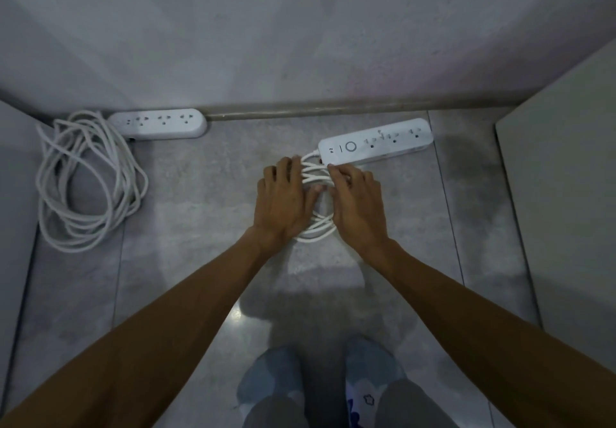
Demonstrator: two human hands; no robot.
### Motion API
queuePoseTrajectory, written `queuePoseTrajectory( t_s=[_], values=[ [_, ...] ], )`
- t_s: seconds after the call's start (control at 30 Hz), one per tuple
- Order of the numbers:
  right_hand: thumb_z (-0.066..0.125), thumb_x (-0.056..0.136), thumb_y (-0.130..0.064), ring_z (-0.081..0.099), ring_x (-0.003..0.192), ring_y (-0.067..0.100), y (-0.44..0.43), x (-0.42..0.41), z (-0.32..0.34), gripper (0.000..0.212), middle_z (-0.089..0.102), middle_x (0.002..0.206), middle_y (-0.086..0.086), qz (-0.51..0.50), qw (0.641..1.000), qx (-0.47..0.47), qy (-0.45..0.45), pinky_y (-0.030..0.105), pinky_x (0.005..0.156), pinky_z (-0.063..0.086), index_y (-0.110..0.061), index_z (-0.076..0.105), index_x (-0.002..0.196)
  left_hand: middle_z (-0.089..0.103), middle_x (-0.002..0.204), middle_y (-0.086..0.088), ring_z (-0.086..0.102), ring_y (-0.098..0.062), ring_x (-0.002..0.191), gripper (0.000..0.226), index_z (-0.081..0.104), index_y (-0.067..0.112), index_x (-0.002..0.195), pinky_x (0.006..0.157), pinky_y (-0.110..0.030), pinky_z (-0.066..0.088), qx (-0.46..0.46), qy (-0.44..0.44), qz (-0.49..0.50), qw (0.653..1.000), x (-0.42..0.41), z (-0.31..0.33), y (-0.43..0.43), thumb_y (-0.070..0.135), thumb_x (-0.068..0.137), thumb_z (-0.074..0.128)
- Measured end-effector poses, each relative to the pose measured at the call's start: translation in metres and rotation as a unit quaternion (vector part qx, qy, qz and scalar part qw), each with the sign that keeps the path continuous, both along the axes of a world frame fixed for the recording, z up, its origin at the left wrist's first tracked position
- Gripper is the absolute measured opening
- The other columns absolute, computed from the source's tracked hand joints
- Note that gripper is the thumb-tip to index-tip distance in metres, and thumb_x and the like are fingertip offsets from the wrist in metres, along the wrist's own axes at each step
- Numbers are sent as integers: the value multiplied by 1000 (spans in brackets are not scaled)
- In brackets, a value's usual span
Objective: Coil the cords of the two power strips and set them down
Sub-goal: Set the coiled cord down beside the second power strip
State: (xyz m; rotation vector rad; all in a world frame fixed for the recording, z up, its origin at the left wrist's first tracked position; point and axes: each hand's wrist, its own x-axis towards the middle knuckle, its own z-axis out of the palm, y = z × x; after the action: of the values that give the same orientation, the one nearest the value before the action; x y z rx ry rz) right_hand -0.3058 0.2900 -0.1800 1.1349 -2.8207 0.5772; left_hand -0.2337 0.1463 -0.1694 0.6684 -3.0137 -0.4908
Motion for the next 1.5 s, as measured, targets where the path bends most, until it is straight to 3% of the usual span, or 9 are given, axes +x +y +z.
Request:
queuePoseTrajectory(
  t_s=[0.1,0.2,0.3,0.53,0.7,0.83,1.1,1.33,1.5],
  values=[
    [49,97,-35,51,97,25,0,-4,3,36,62,112,6,12,999,30,39,36,79,37,-14,63,123,31,154,-15,34,-35,134,80,25,9,152,108,-56,28,-6,-42,8,999,1,-5,6,63,94,14],
    [42,98,-32,50,90,24,-2,-8,4,35,62,100,6,5,998,47,53,38,75,37,-14,67,113,15,162,-13,16,-40,146,75,14,13,156,115,-60,15,10,-69,22,997,-2,-11,10,56,95,6],
    [43,96,-30,51,87,25,-3,-8,5,34,60,97,8,-14,997,55,48,38,72,39,-12,68,112,22,161,-12,18,-39,146,65,20,13,155,116,-59,18,-5,-44,44,998,-2,-17,13,45,99,12],
    [54,94,-38,51,123,29,24,23,8,48,56,133,14,114,993,-34,14,41,99,38,-8,59,131,55,141,-10,37,-40,137,43,56,14,136,111,-57,29,9,53,109,993,-19,-23,4,34,100,44],
    [38,102,-36,22,148,35,38,26,-15,55,29,158,21,158,983,97,7,58,116,22,-7,37,149,57,133,-10,45,-39,126,38,62,21,125,101,-53,39,9,11,113,994,-50,-16,-16,37,94,48],
    [29,103,-38,15,150,34,14,1,-13,62,20,161,21,133,980,151,8,53,120,18,-1,23,153,53,138,-11,43,-36,129,48,53,14,135,105,-52,35,35,21,117,992,-73,-7,-28,41,96,47],
    [28,102,-44,17,149,37,-9,-52,-6,68,23,159,23,154,973,163,58,54,120,15,2,23,153,5,164,-15,2,-32,151,74,7,9,156,121,-53,6,1,2,-24,1000,-33,-14,-40,54,100,26],
    [31,103,-46,16,149,39,-9,-66,2,69,19,159,27,200,958,187,87,53,120,17,3,24,152,6,164,-13,4,-30,151,99,4,9,156,121,-52,5,33,-4,-43,999,-19,-4,-45,75,88,30],
    [52,90,-57,24,146,43,-8,-59,17,88,23,157,29,192,959,205,32,58,115,24,3,28,150,17,162,-16,18,-31,149,103,10,7,155,119,-51,18,51,-26,-56,997,-16,23,-53,76,84,37]
  ],
)
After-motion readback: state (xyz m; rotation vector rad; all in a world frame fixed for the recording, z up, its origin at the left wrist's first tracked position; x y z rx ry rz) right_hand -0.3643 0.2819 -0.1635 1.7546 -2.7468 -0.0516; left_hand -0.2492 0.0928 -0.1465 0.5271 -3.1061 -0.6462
